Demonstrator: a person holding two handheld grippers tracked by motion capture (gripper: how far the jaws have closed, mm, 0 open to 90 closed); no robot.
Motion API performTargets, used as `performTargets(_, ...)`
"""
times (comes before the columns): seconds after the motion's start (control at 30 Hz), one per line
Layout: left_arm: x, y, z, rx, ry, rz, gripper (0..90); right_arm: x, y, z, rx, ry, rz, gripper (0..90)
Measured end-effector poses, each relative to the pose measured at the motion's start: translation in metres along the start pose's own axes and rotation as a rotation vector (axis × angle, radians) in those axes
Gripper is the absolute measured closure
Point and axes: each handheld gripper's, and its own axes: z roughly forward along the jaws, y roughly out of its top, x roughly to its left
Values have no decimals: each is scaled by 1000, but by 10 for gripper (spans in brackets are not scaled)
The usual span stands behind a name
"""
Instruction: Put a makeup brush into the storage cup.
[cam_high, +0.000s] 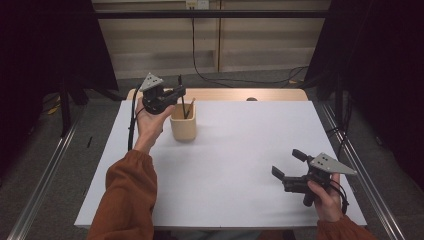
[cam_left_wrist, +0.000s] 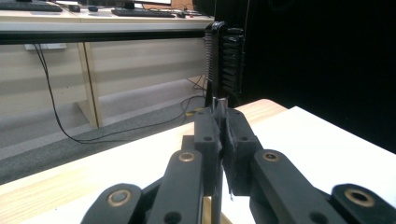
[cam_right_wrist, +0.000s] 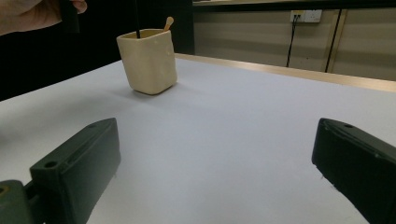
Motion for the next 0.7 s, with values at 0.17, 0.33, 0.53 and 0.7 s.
performTargets(0.17, 0, -5, 1, 8, 1, -5, 853, 0, 0, 0, -1, -1, 2, 2)
performTargets(0.33, 2, -8, 0, 7, -1, -10, 852, 1, 0, 0, 0, 11, 1, 1)
performTargets(0.53, 3, -14, 0, 13, 5, -19, 852, 0, 0, 0, 2, 9, 2, 1)
performTargets(0.7, 3, -15, 1, 18, 5, -15, 851, 1, -1, 1, 4, 9, -3, 8)
